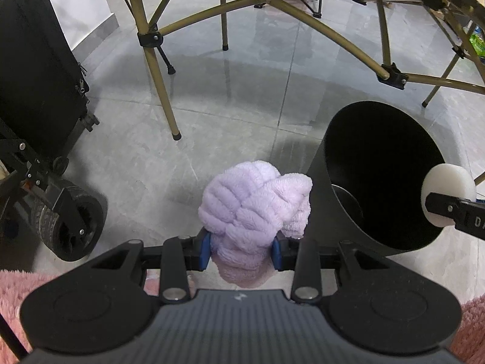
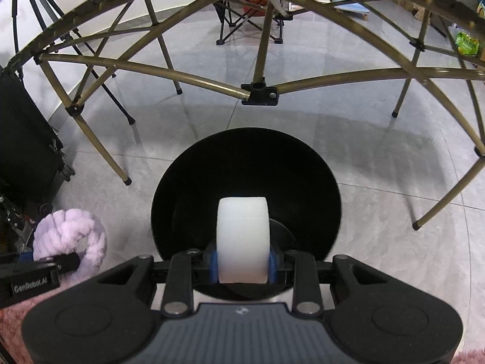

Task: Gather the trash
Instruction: 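Carry the tape roll and headband down from the table to the black bin, then open the right tool to drop the tape roll into the black bin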

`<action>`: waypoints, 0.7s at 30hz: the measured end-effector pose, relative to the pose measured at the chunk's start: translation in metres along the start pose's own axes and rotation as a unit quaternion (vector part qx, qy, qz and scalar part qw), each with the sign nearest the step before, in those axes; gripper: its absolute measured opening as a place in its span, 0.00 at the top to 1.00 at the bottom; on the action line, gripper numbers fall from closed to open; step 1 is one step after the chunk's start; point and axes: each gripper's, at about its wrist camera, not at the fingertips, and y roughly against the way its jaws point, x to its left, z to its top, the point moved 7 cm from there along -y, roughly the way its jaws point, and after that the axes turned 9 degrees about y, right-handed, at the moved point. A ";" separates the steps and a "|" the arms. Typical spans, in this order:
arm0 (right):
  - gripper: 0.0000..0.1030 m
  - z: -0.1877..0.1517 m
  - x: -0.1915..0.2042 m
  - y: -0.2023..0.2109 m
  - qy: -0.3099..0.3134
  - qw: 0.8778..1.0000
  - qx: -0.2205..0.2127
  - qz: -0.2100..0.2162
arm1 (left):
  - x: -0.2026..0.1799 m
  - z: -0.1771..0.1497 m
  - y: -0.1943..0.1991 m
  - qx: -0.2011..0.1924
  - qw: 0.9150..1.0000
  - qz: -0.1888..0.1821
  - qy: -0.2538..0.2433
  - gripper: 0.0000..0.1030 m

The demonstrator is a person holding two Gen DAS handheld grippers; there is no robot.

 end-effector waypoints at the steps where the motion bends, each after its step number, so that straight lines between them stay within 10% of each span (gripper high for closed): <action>1: 0.72 0.002 0.001 -0.003 0.000 1.000 0.002 0.001 | 0.001 0.001 -0.001 0.001 1.000 0.001 0.001 0.64; 21: 0.72 0.024 0.014 -0.045 0.007 1.000 0.027 0.014 | 0.007 0.021 -0.020 0.012 1.000 0.012 0.017 0.64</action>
